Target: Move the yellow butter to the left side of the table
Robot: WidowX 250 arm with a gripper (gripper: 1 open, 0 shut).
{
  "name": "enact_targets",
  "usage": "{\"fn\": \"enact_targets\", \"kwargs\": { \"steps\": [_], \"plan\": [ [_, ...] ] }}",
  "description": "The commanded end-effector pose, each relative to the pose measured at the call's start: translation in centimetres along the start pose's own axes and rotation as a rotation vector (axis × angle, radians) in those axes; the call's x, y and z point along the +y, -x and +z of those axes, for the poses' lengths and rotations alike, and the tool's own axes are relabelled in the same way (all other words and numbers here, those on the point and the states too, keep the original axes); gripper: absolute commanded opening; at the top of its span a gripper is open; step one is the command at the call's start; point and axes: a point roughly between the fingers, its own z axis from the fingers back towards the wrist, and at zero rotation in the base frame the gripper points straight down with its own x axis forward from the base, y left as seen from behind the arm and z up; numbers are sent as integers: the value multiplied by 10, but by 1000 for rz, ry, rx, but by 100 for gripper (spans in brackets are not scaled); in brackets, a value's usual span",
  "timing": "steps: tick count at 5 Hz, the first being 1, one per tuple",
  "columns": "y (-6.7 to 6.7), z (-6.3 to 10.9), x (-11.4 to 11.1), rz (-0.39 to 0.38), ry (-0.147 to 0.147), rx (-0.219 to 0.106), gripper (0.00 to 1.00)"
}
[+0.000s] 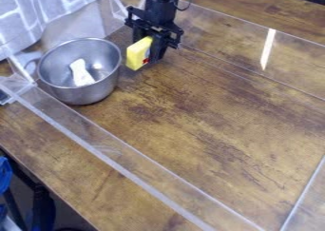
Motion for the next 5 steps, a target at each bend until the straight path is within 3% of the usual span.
{"fn": "enact_targets", "kwargs": {
  "steps": [1,5],
  "plan": [
    [-2,19,14,37,-5,-63,0],
    [0,19,20,56,0,-66,0]
  ]
}}
